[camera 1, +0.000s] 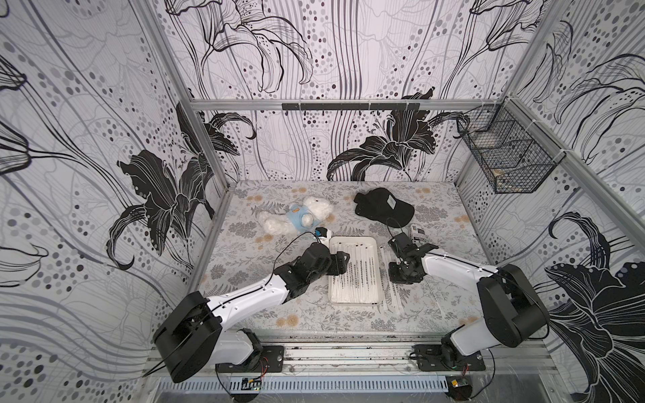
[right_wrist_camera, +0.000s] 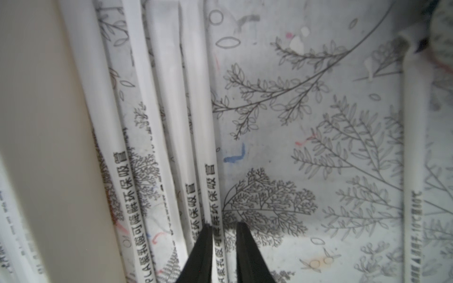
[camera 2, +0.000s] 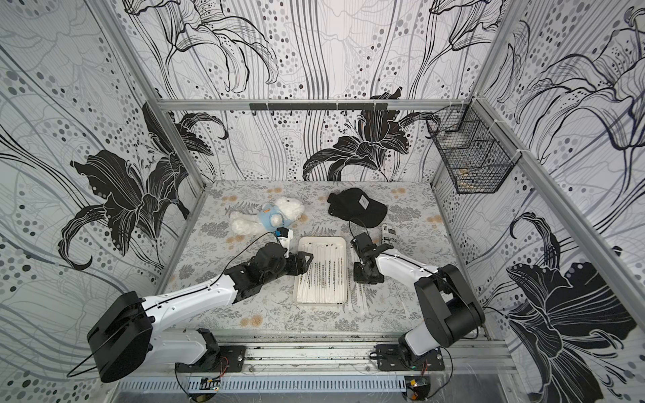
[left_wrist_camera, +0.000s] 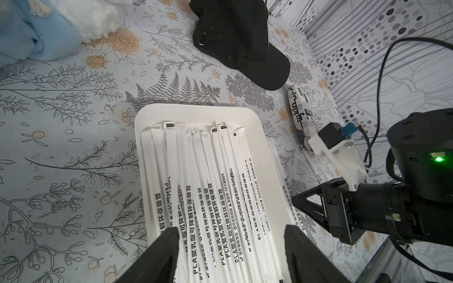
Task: Put the straws into the storage box
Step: Pick up the straw from the center of the board, then place the straw in the storage box.
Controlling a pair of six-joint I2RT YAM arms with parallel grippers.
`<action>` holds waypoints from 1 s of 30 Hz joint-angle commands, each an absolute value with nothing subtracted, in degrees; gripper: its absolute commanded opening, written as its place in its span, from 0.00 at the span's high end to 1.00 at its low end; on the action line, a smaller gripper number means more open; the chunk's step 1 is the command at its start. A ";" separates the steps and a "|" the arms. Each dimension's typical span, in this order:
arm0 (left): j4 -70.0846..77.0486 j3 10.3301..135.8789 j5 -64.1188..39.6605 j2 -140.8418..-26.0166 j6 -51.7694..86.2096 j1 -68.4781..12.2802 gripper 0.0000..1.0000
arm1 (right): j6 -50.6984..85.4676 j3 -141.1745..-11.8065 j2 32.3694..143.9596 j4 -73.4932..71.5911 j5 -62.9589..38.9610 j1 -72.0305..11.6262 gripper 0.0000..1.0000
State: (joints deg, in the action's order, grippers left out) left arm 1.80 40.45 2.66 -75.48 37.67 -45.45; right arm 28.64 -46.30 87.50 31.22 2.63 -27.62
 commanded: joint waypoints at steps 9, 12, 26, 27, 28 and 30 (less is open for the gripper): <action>3.87 42.35 2.29 -76.54 36.94 -45.53 0.27 | 26.68 -44.35 88.35 31.94 4.72 -27.77 0.87; 3.40 42.55 2.63 -76.36 36.74 -45.51 0.27 | 26.70 -46.50 85.86 34.54 4.45 -27.73 0.89; 0.69 41.64 6.42 -74.23 37.43 -44.30 0.27 | 35.82 -60.74 85.37 33.86 2.67 -36.98 0.91; 0.79 41.47 6.33 -74.14 37.52 -44.30 0.27 | 36.59 -60.58 86.00 32.70 2.85 -37.09 0.91; 0.76 41.36 6.26 -74.03 37.53 -44.30 0.27 | 37.73 -60.19 86.66 31.22 3.11 -37.22 0.91; 0.71 41.10 6.15 -73.74 37.62 -44.30 0.27 | 39.44 -59.44 87.95 28.95 2.92 -37.25 0.91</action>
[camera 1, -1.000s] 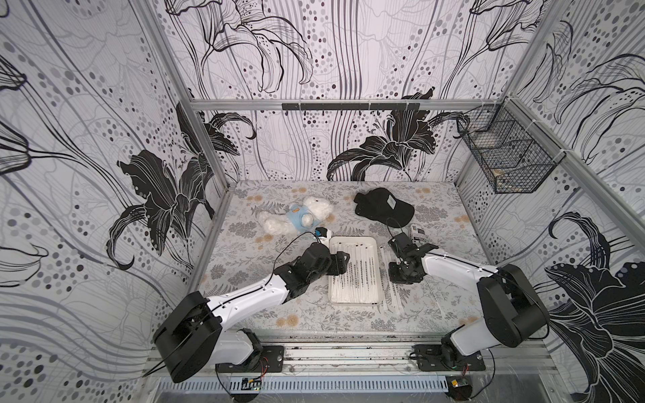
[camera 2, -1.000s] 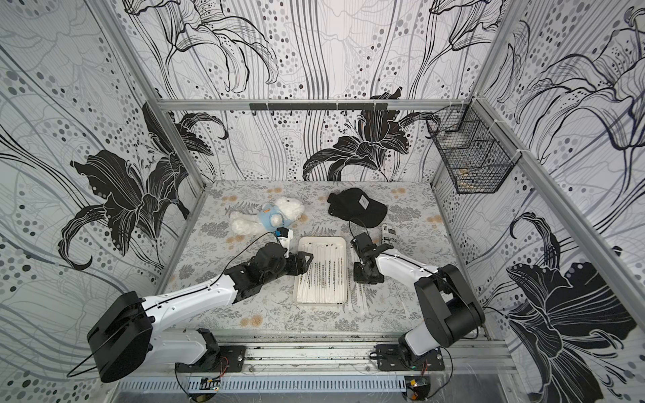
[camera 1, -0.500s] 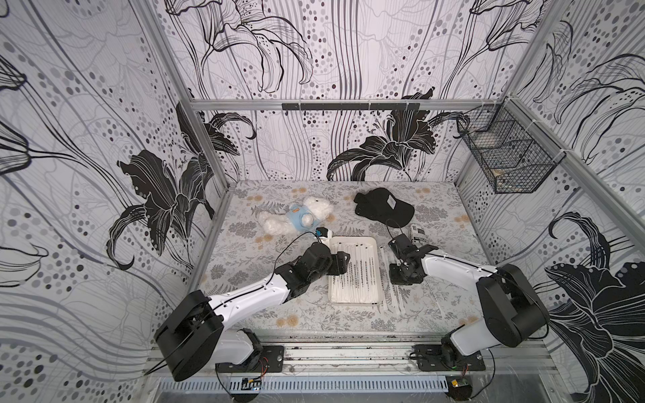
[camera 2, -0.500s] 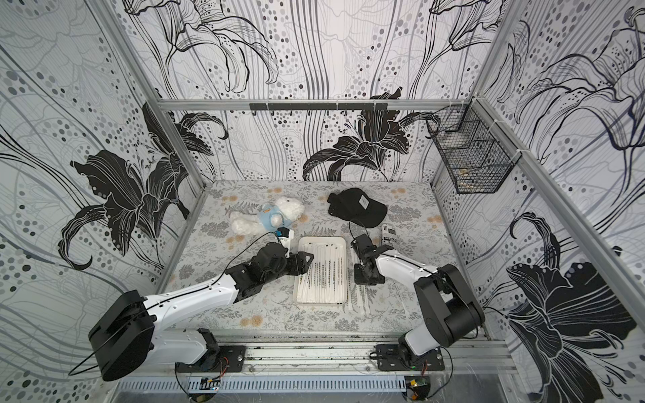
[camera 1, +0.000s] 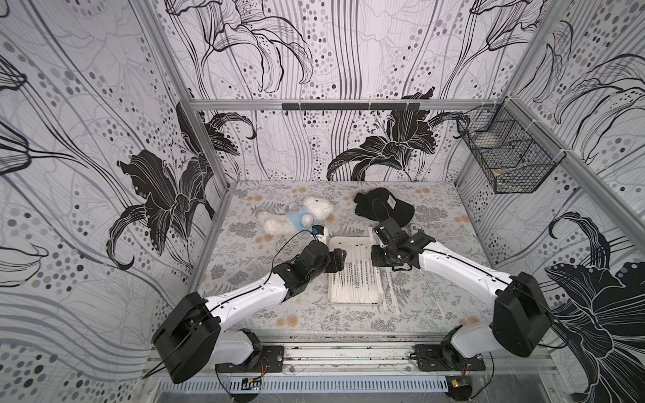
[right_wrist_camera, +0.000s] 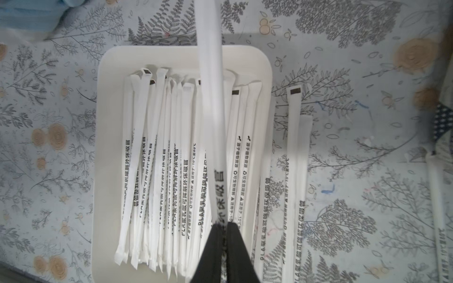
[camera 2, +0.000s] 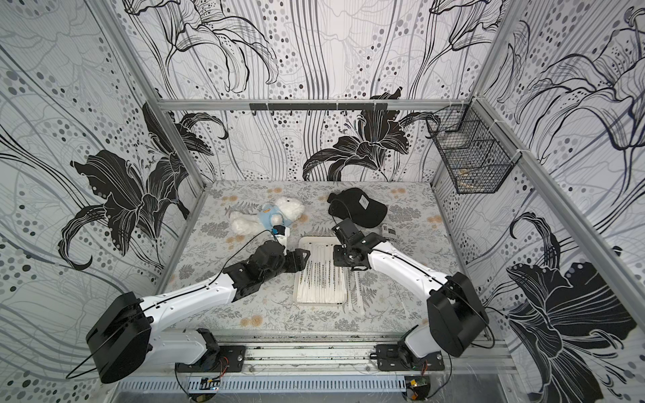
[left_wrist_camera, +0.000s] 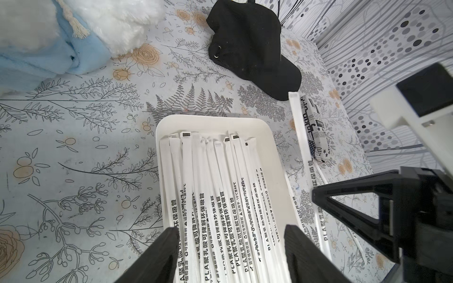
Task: Put the straws into the storage box
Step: Place the straw in the storage box.
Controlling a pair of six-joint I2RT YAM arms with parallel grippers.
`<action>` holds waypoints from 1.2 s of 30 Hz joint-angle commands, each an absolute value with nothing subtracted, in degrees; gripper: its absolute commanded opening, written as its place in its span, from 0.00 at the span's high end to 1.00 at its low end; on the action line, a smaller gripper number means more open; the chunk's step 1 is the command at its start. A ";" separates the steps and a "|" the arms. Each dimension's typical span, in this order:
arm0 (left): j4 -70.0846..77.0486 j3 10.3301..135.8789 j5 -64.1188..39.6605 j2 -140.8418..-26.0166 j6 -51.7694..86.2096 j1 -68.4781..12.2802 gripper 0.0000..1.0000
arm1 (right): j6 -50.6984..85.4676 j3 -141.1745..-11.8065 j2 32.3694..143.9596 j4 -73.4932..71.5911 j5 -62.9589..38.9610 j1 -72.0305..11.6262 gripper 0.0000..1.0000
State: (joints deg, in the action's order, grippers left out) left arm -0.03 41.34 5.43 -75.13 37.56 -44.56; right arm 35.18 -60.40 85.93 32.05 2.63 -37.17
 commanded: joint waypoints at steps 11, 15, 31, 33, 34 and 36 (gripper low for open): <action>1.14 40.39 6.06 -73.25 37.44 -44.30 0.28 | 43.48 -55.87 93.91 24.79 3.60 -37.79 0.91; 1.17 39.90 6.41 -72.69 37.44 -44.30 0.27 | 42.94 -55.26 95.34 24.66 3.16 -37.87 0.91; 0.94 40.20 6.41 -72.60 36.87 -44.20 0.27 | 40.74 -60.80 93.54 31.99 6.68 -39.81 0.79; 0.46 40.54 6.67 -72.60 36.59 -44.21 0.27 | 40.15 -61.56 91.58 34.10 7.73 -39.81 0.78; 0.03 40.82 6.89 -72.52 36.35 -44.21 0.27 | 39.70 -61.70 90.35 35.16 8.07 -39.78 0.78; -0.68 41.20 7.52 -72.40 35.89 -44.21 0.27 | 38.72 -61.02 88.07 37.06 9.28 -38.61 0.78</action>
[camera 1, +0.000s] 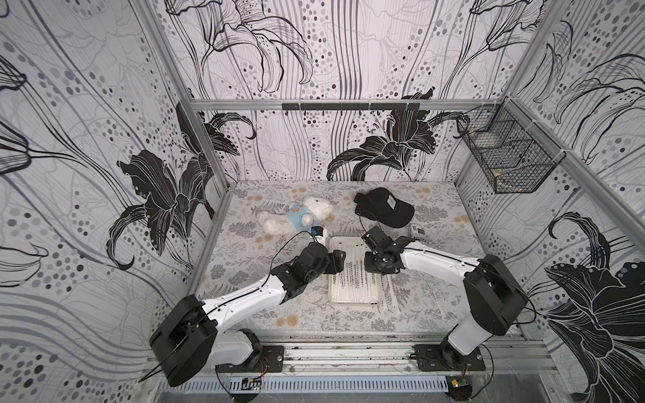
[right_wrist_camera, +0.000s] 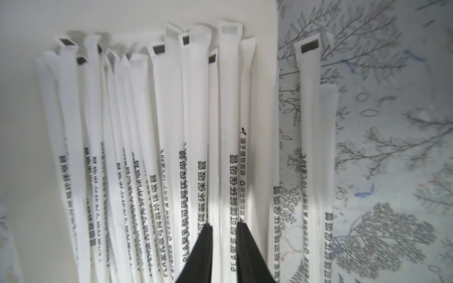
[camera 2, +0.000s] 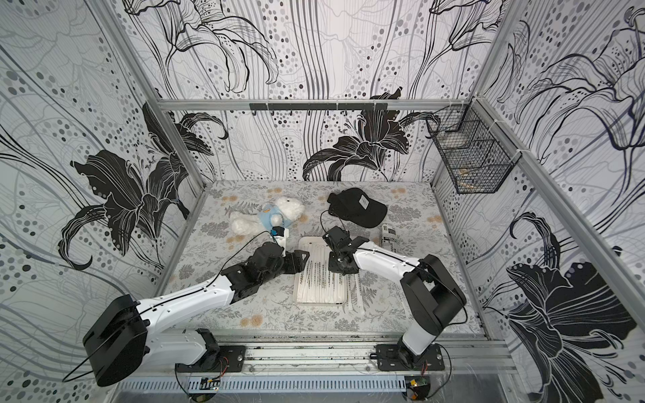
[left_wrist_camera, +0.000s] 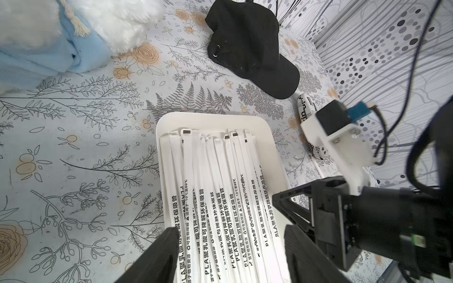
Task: Put the straws into the storage box
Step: Place the straw in the storage box, then pick up the straw from the center of the board.
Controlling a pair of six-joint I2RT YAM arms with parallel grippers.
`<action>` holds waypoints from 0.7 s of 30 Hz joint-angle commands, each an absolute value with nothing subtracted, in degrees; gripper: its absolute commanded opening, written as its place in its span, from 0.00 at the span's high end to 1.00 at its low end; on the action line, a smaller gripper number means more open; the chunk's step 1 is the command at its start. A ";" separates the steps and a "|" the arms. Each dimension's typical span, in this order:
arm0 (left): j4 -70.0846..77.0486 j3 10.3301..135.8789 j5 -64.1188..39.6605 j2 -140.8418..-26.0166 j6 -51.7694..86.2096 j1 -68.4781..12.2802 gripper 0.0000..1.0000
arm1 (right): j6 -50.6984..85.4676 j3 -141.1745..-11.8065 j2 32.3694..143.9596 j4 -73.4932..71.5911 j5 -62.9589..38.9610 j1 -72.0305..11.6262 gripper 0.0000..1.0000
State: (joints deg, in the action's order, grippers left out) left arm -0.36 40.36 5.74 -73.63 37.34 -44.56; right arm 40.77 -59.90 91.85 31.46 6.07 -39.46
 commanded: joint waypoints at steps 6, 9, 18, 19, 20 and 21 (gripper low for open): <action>-1.54 42.32 6.84 -74.84 34.50 -44.43 0.27 | 32.81 -52.14 82.40 36.33 6.63 -30.36 0.81; -2.98 44.56 6.46 -78.32 33.76 -46.32 0.27 | 31.25 -50.26 83.23 36.18 6.01 -30.05 0.81; -2.18 47.46 4.68 -84.54 34.63 -50.51 0.27 | 30.66 -47.86 87.43 31.70 3.70 -29.99 0.79; -1.76 47.41 4.32 -84.75 34.79 -50.60 0.27 | 30.59 -47.84 87.84 31.34 3.65 -30.00 0.79; -1.26 47.29 3.77 -84.93 35.04 -50.62 0.27 | 30.36 -47.90 88.42 30.86 3.56 -30.06 0.79; -0.89 47.15 3.36 -85.00 35.28 -50.71 0.27 | 30.19 -48.03 88.87 30.62 3.39 -30.03 0.79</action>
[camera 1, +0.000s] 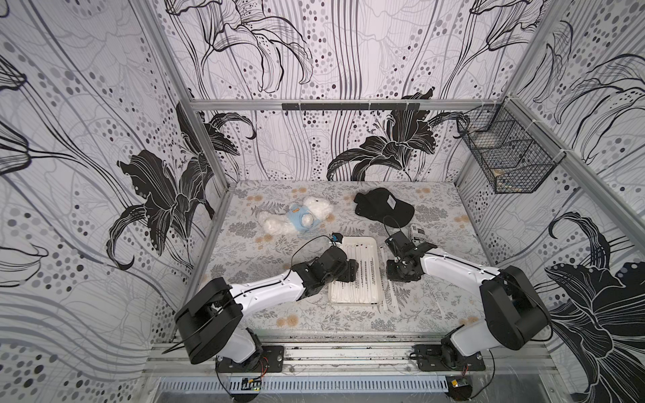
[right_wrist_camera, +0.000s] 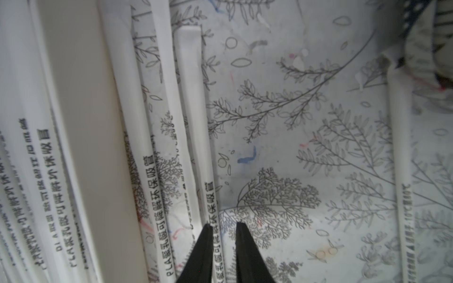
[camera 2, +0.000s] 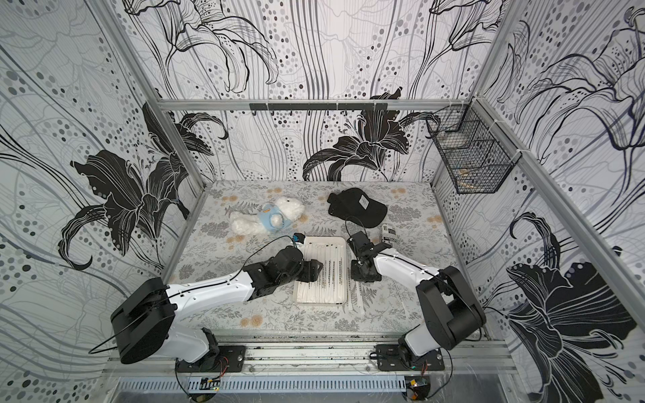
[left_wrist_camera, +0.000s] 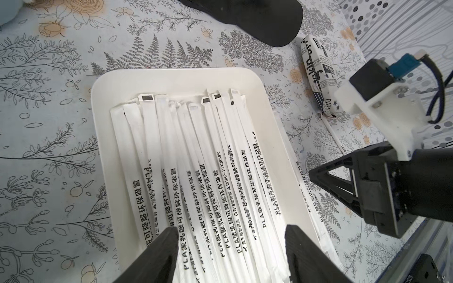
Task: Put the straws into the storage box
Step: Pick up the straw from the center of the board.
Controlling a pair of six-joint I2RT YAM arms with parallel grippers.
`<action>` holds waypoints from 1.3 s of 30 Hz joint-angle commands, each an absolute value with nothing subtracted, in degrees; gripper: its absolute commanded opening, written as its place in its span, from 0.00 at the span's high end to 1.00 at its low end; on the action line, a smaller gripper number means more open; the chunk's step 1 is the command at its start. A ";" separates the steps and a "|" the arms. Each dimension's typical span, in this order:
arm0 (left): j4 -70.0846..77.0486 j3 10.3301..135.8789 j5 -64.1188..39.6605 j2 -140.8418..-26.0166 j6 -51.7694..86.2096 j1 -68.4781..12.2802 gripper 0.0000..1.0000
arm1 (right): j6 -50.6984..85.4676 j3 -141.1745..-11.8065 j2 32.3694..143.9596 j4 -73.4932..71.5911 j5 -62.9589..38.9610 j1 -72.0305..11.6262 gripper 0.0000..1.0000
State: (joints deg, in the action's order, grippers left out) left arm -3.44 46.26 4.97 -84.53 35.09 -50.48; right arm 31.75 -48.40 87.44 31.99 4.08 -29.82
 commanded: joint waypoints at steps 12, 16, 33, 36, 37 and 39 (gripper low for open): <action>-0.42 47.46 2.98 -85.36 35.17 -50.79 0.27 | 29.28 -46.40 90.88 29.10 3.34 -29.66 0.83; -0.80 47.53 3.34 -85.02 34.85 -50.80 0.27 | 28.45 -45.17 90.28 29.21 3.83 -28.77 0.86; -6.06 44.59 11.44 -74.15 33.76 -43.04 0.27 | 31.89 -62.31 82.88 40.46 4.83 -34.06 0.90; -6.60 43.41 10.92 -72.06 33.66 -41.10 0.27 | 36.72 -63.37 85.11 36.06 4.53 -37.61 0.91; -6.59 43.03 10.81 -71.69 33.73 -40.87 0.27 | 38.41 -63.13 85.97 34.02 4.31 -38.24 0.91; -6.60 42.28 10.49 -71.25 34.03 -40.69 0.27 | 40.93 -62.72 87.95 30.59 4.36 -39.11 0.91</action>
State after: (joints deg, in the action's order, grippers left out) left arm -5.91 43.81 10.04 -71.94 34.70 -40.82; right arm 35.33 -63.29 84.84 33.85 4.45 -38.41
